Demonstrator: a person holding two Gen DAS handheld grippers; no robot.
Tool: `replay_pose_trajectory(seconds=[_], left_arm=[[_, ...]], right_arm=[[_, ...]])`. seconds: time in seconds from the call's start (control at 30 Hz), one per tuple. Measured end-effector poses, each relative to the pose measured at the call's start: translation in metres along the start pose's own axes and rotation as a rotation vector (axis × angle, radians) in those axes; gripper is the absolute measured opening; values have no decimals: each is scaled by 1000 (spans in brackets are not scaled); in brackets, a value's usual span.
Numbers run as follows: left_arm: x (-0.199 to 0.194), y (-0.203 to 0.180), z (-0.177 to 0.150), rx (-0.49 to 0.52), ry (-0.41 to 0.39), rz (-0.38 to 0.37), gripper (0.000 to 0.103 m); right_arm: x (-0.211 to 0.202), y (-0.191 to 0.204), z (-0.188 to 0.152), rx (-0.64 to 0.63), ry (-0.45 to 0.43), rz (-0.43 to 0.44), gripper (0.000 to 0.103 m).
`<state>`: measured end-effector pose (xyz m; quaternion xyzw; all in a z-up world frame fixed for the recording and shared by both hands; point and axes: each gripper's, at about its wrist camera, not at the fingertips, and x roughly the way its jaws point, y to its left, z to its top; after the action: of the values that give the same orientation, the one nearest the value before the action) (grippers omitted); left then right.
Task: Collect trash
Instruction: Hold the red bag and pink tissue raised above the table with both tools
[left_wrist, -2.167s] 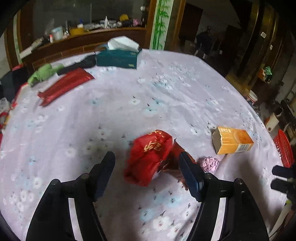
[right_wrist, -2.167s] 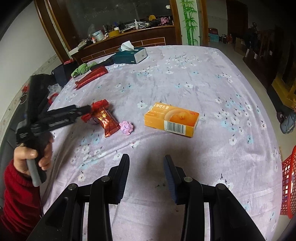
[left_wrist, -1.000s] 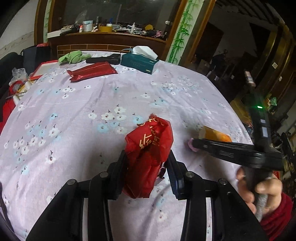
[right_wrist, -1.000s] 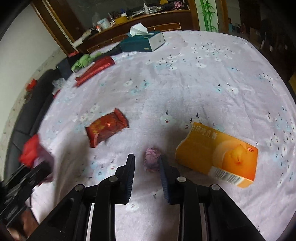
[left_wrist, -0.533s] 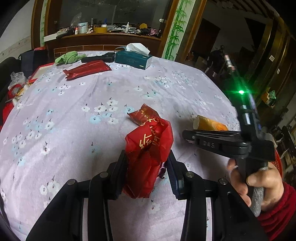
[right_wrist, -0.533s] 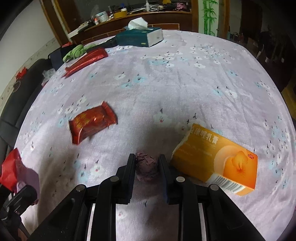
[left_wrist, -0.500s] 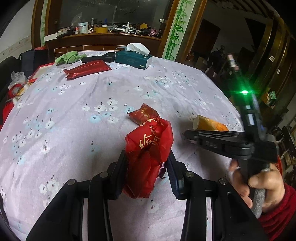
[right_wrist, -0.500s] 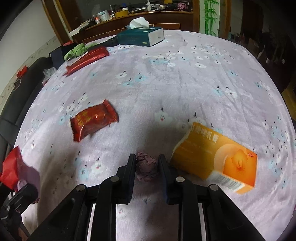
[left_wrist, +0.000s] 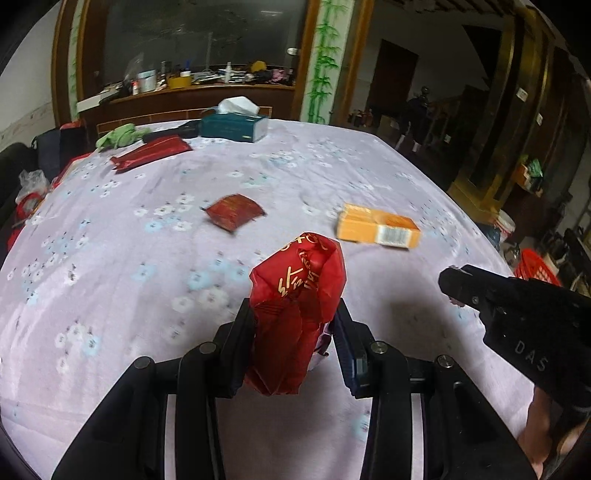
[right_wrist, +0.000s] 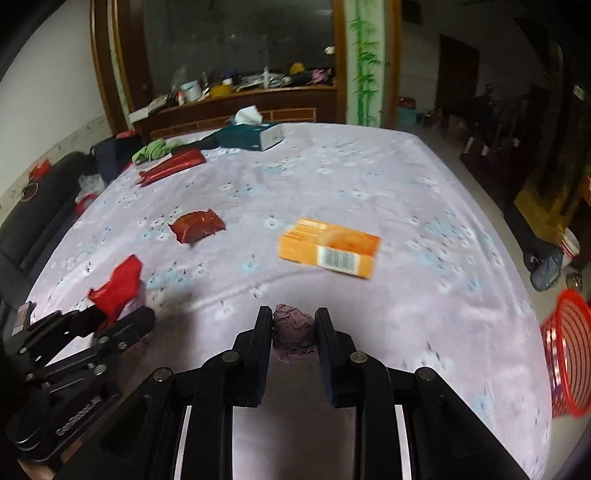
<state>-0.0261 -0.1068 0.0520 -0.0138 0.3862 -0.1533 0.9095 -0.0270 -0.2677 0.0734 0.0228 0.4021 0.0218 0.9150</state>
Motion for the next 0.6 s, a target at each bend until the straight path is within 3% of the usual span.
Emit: replay_pose_trajectory(seconds=[0.27,0.6], left_arm=[[7,-29,-14,54,34,-21,39],[11,-42,-20,83,56,-20,39]], right_arm=[[-21,-22,-33,27,-30,-104,25],[-25,-37,-46,56,-27,-129,25]])
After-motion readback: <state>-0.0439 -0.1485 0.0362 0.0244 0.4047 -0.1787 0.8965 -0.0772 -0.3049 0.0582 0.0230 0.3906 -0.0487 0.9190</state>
